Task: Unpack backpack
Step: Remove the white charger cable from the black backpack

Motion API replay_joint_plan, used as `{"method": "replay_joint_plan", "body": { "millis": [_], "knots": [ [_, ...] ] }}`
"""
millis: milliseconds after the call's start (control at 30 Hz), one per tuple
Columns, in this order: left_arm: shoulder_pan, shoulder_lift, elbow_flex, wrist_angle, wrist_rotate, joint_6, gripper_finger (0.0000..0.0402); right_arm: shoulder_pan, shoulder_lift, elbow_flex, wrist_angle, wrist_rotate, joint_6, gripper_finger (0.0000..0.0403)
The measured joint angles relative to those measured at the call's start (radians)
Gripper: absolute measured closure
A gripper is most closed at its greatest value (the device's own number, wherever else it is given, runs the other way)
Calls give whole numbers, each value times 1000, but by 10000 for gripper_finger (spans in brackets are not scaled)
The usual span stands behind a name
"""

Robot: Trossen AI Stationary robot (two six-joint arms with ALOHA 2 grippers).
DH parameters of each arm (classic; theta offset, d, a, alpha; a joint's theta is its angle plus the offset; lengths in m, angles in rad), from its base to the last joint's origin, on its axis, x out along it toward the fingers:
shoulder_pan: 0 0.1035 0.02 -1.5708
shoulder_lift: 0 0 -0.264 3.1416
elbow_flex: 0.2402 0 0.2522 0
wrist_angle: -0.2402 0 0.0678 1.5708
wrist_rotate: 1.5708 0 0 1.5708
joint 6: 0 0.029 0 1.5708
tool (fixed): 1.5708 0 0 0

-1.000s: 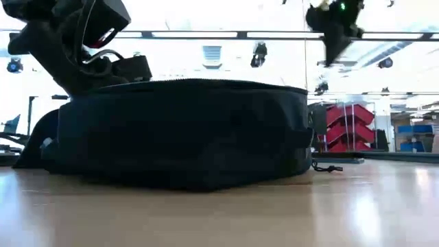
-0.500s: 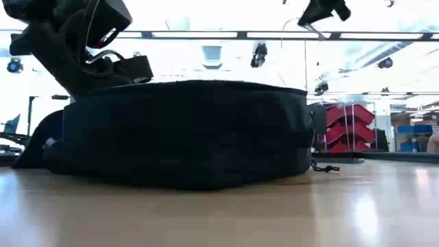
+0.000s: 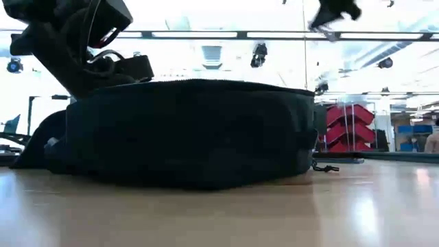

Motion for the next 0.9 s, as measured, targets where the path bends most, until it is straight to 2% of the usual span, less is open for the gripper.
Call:
{"method": "replay_joint_plan", "body": {
  "millis": [67, 167, 300, 433, 567, 733, 833, 900],
  "knots": [
    [0, 0, 0, 1, -1, 0, 129, -2, 13, -45, -81, -12, 36, 403],
    [0, 0, -1, 18, -3, 15, 129, -1, 32, -153, -90, -82, 90, 403],
    [0, -14, 11, 87, 26, 36, 129, -11, 81, -307, -10, -197, 115, 403],
    [-5, -49, 76, 101, 86, 128, 129, -14, 164, -405, 77, -275, 119, 403],
    [-13, -63, 140, 58, 95, 203, 129, -14, 277, -435, 97, -284, 124, 403],
    [-41, -68, 216, -79, 104, 214, 129, -16, 427, -430, 97, -349, 155, 401],
    [-59, -69, 230, -151, 105, 190, 129, -15, 505, -417, 88, -452, 153, 381],
    [-63, -71, 226, -185, 106, 161, 129, -15, 550, -394, 63, -457, 141, 357]
  ]
}}
